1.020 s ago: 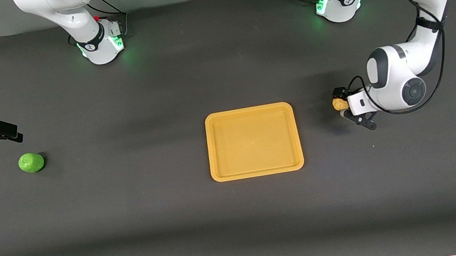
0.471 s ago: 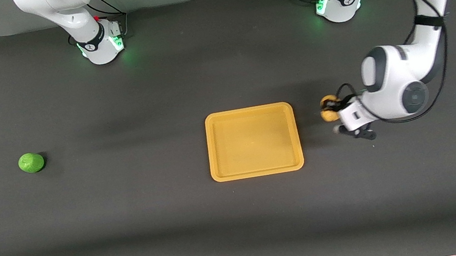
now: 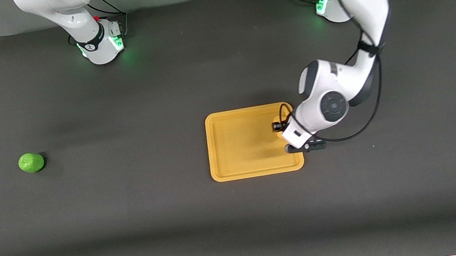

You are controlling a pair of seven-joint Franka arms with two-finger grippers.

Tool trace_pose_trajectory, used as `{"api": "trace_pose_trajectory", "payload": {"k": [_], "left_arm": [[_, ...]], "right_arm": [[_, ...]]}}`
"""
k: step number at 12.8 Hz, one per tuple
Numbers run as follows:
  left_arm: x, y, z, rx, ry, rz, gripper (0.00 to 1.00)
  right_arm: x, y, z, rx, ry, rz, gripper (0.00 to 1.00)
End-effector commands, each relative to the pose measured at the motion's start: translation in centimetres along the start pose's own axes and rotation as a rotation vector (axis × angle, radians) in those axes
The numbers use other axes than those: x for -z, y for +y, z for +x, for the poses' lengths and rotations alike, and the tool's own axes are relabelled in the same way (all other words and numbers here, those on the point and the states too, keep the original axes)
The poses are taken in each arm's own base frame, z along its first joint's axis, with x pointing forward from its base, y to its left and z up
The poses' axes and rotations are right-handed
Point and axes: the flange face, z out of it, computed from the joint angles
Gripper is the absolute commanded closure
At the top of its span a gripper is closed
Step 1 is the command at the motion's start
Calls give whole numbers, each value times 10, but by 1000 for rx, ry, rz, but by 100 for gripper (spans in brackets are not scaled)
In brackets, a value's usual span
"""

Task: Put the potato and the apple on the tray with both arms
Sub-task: 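Carry the potato onto the tray with the left gripper and release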

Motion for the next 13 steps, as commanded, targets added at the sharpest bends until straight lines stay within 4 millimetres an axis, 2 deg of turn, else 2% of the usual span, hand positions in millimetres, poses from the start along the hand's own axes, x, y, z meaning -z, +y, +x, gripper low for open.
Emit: {"api": "trace_pose_trajectory", "payload": {"k": [1,2,3,4,5,7,8,9,11,13], "left_arm": [[-7,3,6,10,20,57,67],[-8,1,6,12,16,59,64],[-8,1,6,11,12,62,57],[-7,1,6,12,14,62,24],[-4,1,7,9,17,60,1],[7,3,8,10,28,54,0],[19,3,7,6,38,51,0],[44,-1,5,7,38,51,0],[117,-30,7,19,46,67,0],[200,-90,-1,-61,58,136,0]], "right_arm": [[-53,6,-13,19,36,52,0],[-72,11,-17,32,57,59,0],[-95,18,-21,32,67,48,0],[-117,20,-24,34,85,41,0],[-139,17,-27,34,105,50,0],[-183,13,-34,22,115,67,0],[-204,11,-35,9,116,69,0],[-224,13,-36,13,121,64,0],[-263,16,-34,10,129,94,0],[-305,21,-34,23,143,101,0]]}}
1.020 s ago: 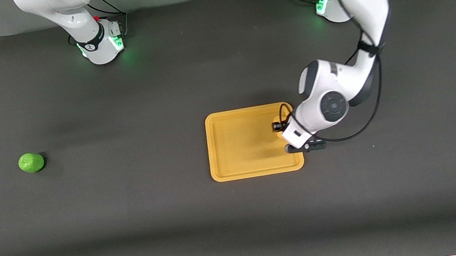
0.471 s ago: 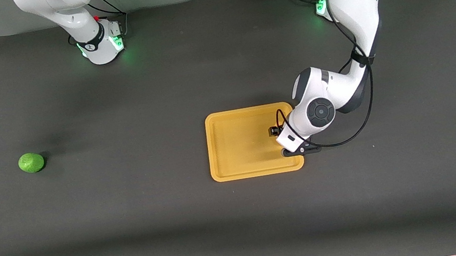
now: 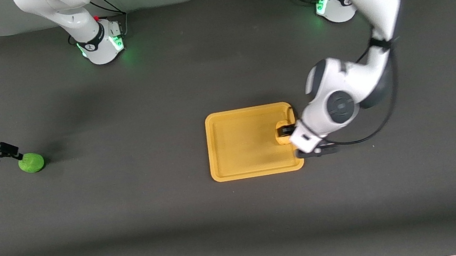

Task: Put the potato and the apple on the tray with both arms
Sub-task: 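Grasp the green apple with the right gripper while the left gripper withdraws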

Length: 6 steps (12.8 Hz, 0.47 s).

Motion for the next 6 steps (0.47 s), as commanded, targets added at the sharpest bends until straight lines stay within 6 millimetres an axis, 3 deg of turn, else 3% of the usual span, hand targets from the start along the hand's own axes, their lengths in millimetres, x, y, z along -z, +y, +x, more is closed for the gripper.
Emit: {"api": "trace_pose_trajectory", "payload": {"k": [1,3,6], "left_arm": [[108,-97,-20,-123,0,30,0],[163,-161,-39,-210,0,15,0],[202,-187,-72,-203,46,121,0]], "right_arm": [[-46,14,-3,25,22,-3,0],[-66,15,-4,33,29,3,0],[-77,20,-1,43,11,-4,1]]}}
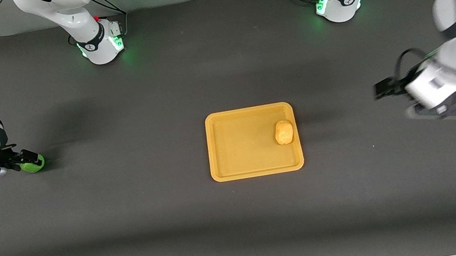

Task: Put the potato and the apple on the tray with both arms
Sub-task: 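Grasp the green apple with the right gripper while the left gripper withdraws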

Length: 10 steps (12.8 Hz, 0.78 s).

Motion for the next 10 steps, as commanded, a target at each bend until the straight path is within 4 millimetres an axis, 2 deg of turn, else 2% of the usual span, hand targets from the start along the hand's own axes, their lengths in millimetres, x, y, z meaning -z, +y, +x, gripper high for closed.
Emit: {"api": "trace_pose_trajectory", "payload": {"k": [1,2,3,4,7,9,10], "left_arm": [[14,9,-42,-33,29,90,0],[23,6,-56,-2,47,90,0],[34,6,-65,17,62,89,0],[43,7,-74,23,71,88,0],[49,10,-100,62,101,87,0],[40,15,-118,72,125,87,1],[38,13,-119,60,152,87,1]], "right_arm": [[1,5,8,29,25,-6,23],[0,7,6,44,22,-3,47],[-2,8,4,44,15,0,58],[-3,8,4,58,11,0,61],[2,10,4,76,16,0,71],[17,0,17,97,28,26,72],[29,1,31,138,21,21,73]]}}
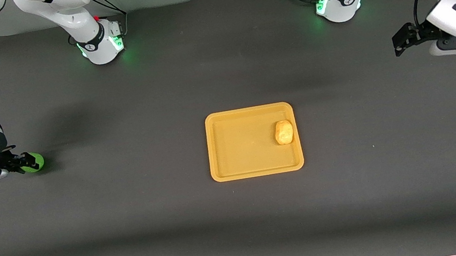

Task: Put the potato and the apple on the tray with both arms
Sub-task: 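Grasp the green apple with the right gripper while the left gripper withdraws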

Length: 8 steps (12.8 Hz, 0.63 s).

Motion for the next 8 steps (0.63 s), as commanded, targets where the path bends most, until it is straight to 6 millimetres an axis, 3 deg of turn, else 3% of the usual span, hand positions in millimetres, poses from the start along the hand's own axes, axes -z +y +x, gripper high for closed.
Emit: {"api": "trace_pose_trajectory", "payload": {"k": [1,4,7,8], "left_arm": [[-6,1,-14,-15,65,21,1],[-6,-6,17,-55,53,62,0],[11,-15,56,-79,22,68,0],[14,-15,58,-102,-2,63,0]], "right_arm": [[44,1,37,75,12,-1,73],[136,-7,100,85,-84,-56,73],[235,-56,155,105,-144,-92,73],[262,-78,167,108,-157,-104,73]]}}
